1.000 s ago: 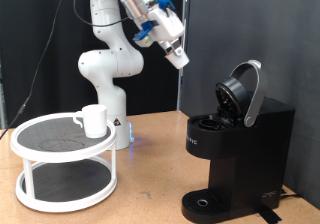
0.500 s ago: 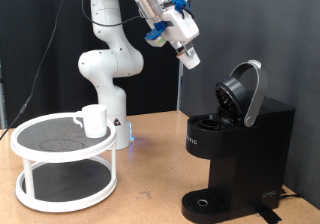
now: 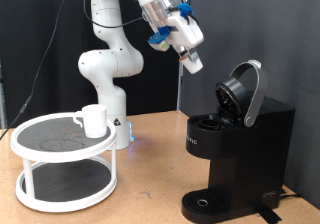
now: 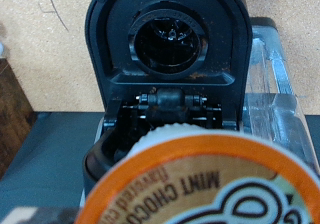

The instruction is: Make a cup of coffee with the keurig machine

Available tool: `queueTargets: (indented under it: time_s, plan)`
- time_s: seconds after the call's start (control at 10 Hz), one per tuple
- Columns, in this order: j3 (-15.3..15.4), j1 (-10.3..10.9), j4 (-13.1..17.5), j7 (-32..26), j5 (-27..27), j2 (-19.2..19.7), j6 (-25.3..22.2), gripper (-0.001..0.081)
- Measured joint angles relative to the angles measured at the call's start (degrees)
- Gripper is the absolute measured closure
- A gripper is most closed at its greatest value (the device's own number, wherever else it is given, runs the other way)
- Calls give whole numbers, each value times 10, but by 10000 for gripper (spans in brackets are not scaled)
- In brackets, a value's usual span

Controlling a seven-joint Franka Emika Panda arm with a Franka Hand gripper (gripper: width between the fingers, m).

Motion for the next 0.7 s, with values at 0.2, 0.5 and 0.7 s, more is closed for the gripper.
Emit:
queueTargets:
  time_s: [0.2,0.5,0.7]
  plan:
    - [14,0,-3,4,-1,19,21,421]
    - [32,0,-10,9,-1,42,52,421]
    - [39,0,-14,11,-6,57,71,421]
